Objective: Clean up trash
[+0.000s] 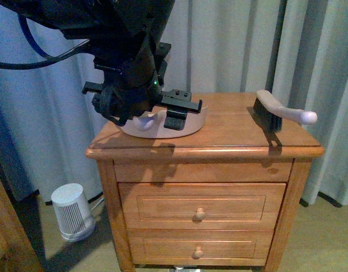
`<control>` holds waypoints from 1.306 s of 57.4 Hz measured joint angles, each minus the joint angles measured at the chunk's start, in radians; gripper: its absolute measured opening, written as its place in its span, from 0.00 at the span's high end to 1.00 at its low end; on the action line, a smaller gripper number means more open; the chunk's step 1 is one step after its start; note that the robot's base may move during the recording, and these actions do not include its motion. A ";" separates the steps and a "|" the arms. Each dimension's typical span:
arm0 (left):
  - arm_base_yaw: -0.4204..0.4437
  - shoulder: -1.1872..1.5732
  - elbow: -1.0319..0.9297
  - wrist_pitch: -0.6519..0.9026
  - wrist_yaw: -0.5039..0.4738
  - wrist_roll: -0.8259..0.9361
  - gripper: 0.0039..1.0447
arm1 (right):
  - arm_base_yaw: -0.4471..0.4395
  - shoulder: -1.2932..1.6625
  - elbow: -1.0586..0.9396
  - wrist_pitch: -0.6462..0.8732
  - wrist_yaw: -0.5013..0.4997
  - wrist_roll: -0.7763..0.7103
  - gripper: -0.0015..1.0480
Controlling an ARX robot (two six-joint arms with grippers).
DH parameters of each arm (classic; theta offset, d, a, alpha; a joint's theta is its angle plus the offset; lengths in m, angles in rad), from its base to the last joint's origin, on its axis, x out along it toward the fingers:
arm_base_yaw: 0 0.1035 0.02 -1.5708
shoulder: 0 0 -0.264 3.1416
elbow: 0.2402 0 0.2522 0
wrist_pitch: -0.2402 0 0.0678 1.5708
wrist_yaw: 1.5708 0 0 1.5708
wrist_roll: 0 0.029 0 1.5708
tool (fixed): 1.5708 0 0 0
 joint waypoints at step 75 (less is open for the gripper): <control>0.191 -0.721 -0.671 0.778 0.210 0.181 0.73 | 0.000 0.000 0.000 0.000 0.000 0.000 0.07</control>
